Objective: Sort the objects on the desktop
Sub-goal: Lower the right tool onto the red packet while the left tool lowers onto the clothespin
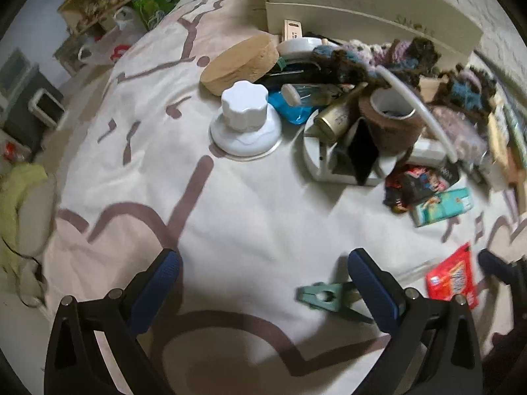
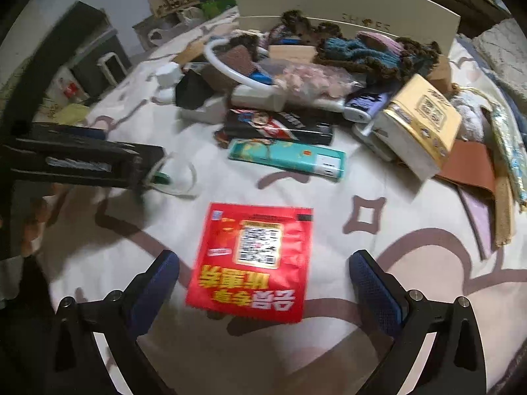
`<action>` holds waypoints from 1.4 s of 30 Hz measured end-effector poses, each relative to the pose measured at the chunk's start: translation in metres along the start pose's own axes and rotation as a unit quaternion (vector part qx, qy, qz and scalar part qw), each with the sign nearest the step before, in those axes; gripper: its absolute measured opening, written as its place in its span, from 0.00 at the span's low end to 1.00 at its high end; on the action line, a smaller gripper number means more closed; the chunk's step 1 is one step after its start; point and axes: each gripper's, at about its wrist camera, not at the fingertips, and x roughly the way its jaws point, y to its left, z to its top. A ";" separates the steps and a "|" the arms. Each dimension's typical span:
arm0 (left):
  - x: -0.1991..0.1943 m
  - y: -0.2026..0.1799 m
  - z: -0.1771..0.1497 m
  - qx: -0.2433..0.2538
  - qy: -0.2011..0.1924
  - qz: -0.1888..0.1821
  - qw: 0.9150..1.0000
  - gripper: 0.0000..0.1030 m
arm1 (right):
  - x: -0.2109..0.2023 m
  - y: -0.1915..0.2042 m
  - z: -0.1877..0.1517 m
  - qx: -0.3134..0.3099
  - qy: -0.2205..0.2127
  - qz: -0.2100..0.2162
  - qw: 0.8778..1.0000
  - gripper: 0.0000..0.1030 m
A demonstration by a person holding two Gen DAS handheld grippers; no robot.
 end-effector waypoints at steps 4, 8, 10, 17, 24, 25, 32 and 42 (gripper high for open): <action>-0.004 0.006 -0.002 -0.032 0.003 -0.033 0.999 1.00 | 0.000 -0.007 0.000 0.004 0.002 -0.019 1.000 1.00; -0.006 0.009 -0.001 -0.044 -0.003 -0.049 0.998 1.00 | 0.000 -0.020 0.001 0.023 0.005 -0.033 0.999 1.00; -0.004 0.010 0.002 -0.054 -0.008 -0.060 0.997 1.00 | -0.001 -0.026 0.001 0.033 0.006 -0.038 0.999 1.00; 0.004 0.012 0.016 -0.098 -0.018 -0.127 0.987 1.00 | -0.008 -0.052 -0.002 0.068 0.006 -0.069 0.995 1.00; 0.006 0.009 0.010 -0.128 0.018 -0.208 0.970 1.00 | -0.010 -0.076 -0.002 0.113 0.012 -0.081 0.990 1.00; 0.005 0.009 0.009 -0.128 0.019 -0.212 0.969 1.00 | -0.010 -0.077 -0.003 0.116 0.012 -0.079 0.990 1.00; -0.001 -0.003 0.000 -0.131 0.039 -0.246 0.960 1.00 | -0.010 -0.078 -0.004 0.116 0.012 -0.081 0.990 1.00; -0.013 -0.016 -0.017 -0.091 0.052 -0.262 0.959 1.00 | -0.010 -0.078 -0.004 0.119 0.013 -0.076 0.990 1.00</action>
